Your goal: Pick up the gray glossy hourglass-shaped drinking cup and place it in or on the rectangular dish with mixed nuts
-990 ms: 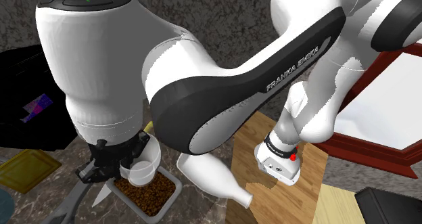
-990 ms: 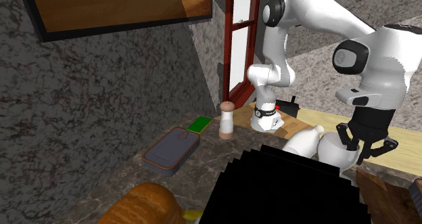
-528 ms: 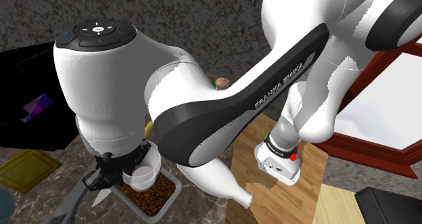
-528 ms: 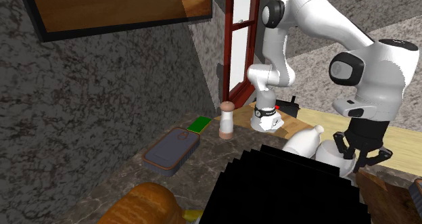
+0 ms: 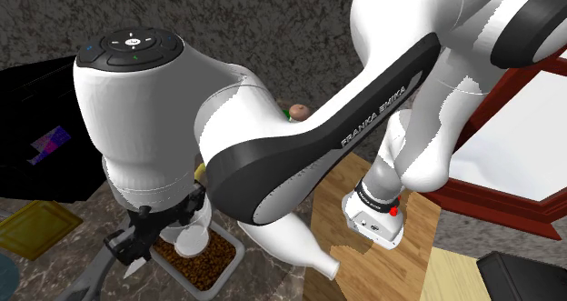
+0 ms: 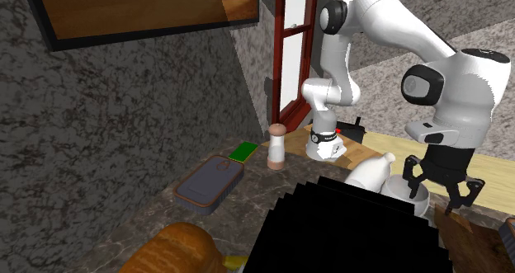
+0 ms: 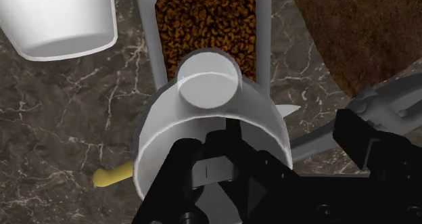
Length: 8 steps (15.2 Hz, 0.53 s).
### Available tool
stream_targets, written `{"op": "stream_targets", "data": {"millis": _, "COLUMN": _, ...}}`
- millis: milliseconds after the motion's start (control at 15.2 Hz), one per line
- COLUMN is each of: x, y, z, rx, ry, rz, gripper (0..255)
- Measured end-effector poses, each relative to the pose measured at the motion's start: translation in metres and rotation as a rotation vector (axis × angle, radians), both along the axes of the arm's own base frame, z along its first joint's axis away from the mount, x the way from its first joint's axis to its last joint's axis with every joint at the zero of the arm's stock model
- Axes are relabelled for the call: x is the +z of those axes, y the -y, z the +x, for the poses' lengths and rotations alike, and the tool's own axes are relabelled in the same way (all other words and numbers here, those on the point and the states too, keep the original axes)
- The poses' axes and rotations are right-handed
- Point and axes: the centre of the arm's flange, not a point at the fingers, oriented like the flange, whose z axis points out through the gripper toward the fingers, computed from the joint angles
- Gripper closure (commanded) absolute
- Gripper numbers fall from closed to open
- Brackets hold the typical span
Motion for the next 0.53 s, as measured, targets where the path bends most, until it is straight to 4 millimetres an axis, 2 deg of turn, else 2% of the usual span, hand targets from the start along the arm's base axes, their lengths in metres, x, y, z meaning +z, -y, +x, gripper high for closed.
{"op": "stream_targets", "data": {"millis": 264, "x": 0.000, "y": 0.000, "z": 0.000, "rx": 0.000, "ry": 0.000, "rz": 0.000, "gripper": 0}}
{"op": "stream_targets", "data": {"millis": 528, "x": 0.037, "y": 0.003, "z": -0.001, "rx": -0.001, "ry": 0.001, "rz": 0.001, "gripper": 0}}
